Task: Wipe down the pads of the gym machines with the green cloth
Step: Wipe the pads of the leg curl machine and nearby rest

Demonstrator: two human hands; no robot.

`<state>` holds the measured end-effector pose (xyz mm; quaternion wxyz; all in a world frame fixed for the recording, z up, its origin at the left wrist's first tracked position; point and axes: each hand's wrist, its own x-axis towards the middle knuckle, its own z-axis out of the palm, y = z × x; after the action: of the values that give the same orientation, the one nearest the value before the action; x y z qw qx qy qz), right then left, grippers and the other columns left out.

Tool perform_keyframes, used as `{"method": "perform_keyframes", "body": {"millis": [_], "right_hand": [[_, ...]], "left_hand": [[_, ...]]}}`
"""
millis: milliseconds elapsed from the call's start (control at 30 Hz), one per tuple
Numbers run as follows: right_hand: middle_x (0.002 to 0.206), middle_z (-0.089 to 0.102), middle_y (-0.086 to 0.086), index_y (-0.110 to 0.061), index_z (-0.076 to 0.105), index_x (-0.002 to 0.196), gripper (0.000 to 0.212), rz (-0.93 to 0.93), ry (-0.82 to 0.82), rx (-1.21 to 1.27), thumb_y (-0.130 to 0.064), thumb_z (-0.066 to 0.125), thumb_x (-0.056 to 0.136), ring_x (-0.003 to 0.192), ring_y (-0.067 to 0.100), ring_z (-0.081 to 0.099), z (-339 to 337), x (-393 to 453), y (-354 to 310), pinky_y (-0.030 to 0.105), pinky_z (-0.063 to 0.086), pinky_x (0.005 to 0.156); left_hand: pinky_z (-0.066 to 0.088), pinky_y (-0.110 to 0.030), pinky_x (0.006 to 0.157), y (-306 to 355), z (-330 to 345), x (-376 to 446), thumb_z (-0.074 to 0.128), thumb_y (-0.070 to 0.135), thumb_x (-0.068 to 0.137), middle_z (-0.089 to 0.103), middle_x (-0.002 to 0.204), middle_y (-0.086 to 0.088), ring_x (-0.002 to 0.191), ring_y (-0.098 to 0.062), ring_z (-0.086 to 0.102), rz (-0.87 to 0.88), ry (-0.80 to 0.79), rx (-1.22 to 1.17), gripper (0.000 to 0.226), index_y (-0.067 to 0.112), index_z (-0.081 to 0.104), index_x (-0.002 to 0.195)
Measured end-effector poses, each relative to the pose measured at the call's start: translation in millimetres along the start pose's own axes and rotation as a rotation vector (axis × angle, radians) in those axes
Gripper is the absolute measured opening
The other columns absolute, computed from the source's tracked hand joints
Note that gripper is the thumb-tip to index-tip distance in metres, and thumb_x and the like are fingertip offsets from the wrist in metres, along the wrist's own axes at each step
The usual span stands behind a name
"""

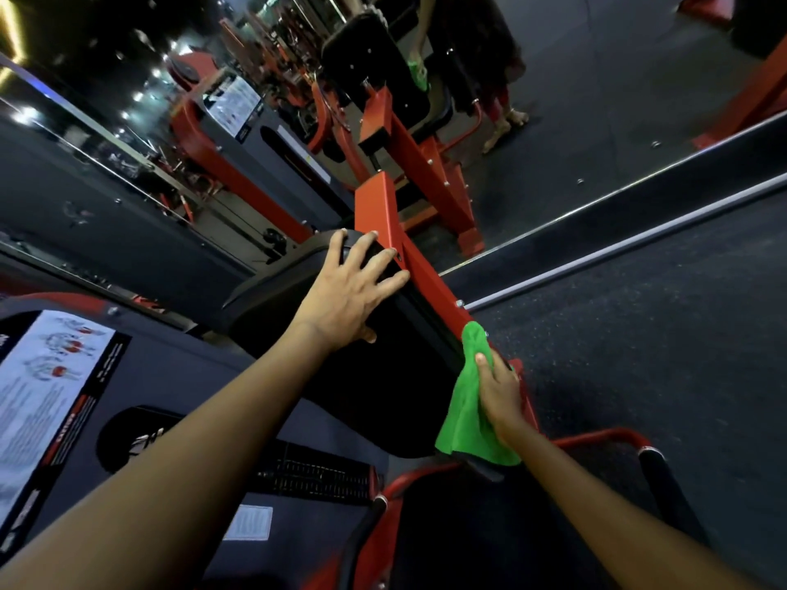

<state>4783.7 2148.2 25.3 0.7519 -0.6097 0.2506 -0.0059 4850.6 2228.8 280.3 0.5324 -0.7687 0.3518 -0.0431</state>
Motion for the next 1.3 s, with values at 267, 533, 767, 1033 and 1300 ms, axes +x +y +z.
{"method": "perform_keyframes", "body": {"millis": [267, 533, 767, 1033, 1300], "right_hand": [[0.129, 0.054, 0.006, -0.013, 0.053, 0.134, 0.038, -0.162, 0.008, 0.045, -0.026, 0.045, 0.1, 0.124, 0.018, 0.043, 18.1, -0.1, -47.7, 0.027, 0.03, 0.102], [0.113, 0.065, 0.015, -0.014, 0.063, 0.121, 0.039, 0.167, 0.023, 0.101, -0.039, 0.053, 0.093, 0.113, 0.035, 0.057, 3.6, 31.2, 54.8, 0.049, 0.044, 0.099], [0.118, 0.062, 0.011, -0.013, 0.059, 0.128, 0.034, 0.106, 0.014, 0.031, -0.028, 0.046, 0.1, 0.116, 0.031, 0.053, 2.0, 2.8, -25.8, 0.038, 0.041, 0.101], [0.114, 0.066, 0.014, -0.009, 0.064, 0.12, 0.029, 0.171, -0.011, 0.067, -0.023, 0.054, 0.096, 0.106, 0.029, 0.06, -11.8, 15.0, 28.8, 0.045, 0.047, 0.097], [0.115, 0.067, 0.004, -0.02, 0.064, 0.121, 0.032, 0.057, 0.032, 0.041, -0.033, 0.054, 0.093, 0.109, 0.024, 0.058, 6.1, 20.3, 16.2, 0.044, 0.044, 0.099]], "left_hand": [[0.002, -0.062, 0.112, 1.6, -1.6, 0.3, 0.061, 0.067, 0.075, 0.008, 0.158, -0.009, 0.144, -0.038, 0.001, -0.013, -0.009, -0.019, 0.102, 0.029, 0.003, 0.151], [0.002, -0.067, 0.109, 9.7, -2.7, 0.8, 0.067, 0.066, 0.069, 0.011, 0.157, -0.011, 0.143, -0.042, 0.003, -0.044, -0.007, -0.073, 0.105, 0.028, 0.009, 0.149], [-0.005, -0.073, 0.102, 13.9, -11.8, -3.2, 0.066, 0.061, 0.073, 0.009, 0.158, -0.011, 0.144, -0.04, -0.001, -0.01, -0.054, -0.053, 0.103, 0.023, 0.009, 0.151], [-0.015, -0.065, 0.1, 94.1, -0.2, 15.1, 0.046, 0.034, 0.095, 0.022, 0.15, -0.02, 0.141, -0.041, 0.015, 0.14, -0.103, 0.001, 0.071, 0.003, 0.011, 0.148], [-0.004, -0.06, 0.11, 96.2, 9.5, 16.3, 0.044, 0.032, 0.096, 0.025, 0.148, -0.018, 0.141, -0.039, 0.017, 0.132, -0.038, -0.024, 0.067, 0.003, 0.012, 0.148]]}}
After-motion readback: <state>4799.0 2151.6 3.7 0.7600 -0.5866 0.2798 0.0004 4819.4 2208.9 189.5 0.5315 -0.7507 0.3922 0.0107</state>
